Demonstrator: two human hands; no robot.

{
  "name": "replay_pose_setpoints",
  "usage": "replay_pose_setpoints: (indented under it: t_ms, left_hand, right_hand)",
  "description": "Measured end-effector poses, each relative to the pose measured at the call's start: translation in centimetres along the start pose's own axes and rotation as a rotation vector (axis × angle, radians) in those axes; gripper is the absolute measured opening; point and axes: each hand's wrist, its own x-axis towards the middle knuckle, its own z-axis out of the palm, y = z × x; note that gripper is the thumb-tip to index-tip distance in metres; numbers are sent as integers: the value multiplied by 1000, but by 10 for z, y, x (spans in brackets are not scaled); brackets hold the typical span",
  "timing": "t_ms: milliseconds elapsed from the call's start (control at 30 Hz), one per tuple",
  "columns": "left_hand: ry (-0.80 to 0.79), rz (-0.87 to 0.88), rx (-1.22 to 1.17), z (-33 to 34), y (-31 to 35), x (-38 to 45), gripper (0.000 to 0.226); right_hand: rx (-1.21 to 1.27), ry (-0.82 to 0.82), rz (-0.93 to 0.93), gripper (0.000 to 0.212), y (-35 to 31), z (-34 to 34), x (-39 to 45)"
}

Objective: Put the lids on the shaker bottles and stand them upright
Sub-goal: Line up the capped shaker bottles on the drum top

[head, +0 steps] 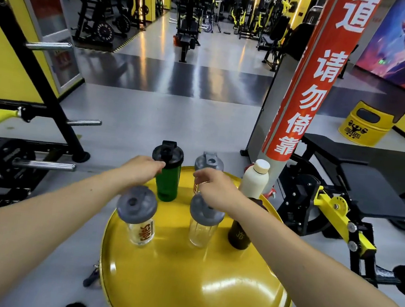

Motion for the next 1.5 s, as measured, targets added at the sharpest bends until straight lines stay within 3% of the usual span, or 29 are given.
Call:
replay_pose_setpoints:
  t_ms: [200,333,433,667,1200,1500]
  left_hand:
    - [-24,-116,-8,-26,-35,-8,43]
    - [-192,-318,-88,-36,-51,-24,63]
    - [-264,-373,-196,-39,-59,-30,69]
    - [-277,-356,-400,-35,-64,-26,62]
    - [-294,-222,-439,-12,-52,-20,48]
    - [-290,-237,-338,-13,-57,-13,54]
  right_hand:
    - [-5,-111,8,54,-33,45,5]
    - [3,-201,89,56,-39,74,7]
    - [98,-229,158,53,-41,86,9]
    - [264,-155,247,44,-39,93,9]
    - [347,-11,285,41,-27,83,18]
    - [298,-23,272,35,-25,84,20]
